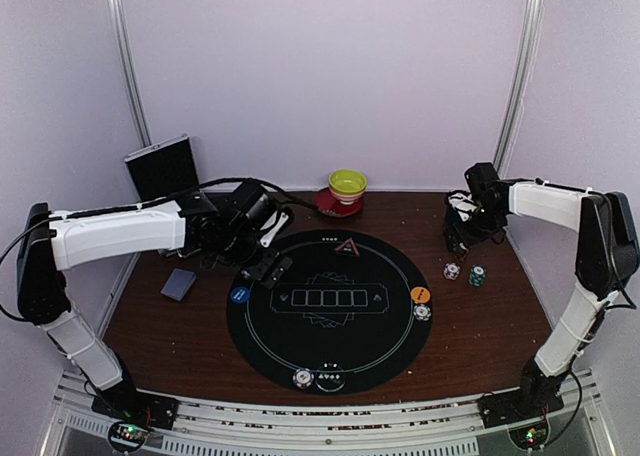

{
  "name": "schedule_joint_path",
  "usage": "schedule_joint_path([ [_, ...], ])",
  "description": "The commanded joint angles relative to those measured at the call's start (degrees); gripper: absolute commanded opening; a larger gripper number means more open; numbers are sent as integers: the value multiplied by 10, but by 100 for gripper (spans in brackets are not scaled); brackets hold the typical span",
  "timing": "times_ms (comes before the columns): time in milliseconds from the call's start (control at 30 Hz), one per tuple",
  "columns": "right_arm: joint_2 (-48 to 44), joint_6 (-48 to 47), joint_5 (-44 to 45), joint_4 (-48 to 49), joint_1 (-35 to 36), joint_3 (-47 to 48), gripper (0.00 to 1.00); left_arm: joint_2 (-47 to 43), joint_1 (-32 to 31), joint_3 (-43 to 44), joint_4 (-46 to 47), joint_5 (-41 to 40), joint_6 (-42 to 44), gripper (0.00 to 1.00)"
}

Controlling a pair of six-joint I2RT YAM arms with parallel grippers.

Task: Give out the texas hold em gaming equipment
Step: Pick up the pile of poker chips from the pile of poker chips.

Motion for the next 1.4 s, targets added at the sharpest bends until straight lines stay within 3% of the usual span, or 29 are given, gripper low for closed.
schedule_joint_path([
  [0,-27,-2,-1,-12,-39,-40,100,-36,2,-38,48,-7,1,98],
  [300,-29,-3,-21,-6,-60,-72,99,-57,2,-68,73,-12,0,98],
  [667,-26,-11,-29,-13,-74,-90,90,-54,2,-67,72,-26,2,98],
  [1367,-4,-16,-40,-25,-75,-93,60,-49,2,-67,72,-33,4,98],
])
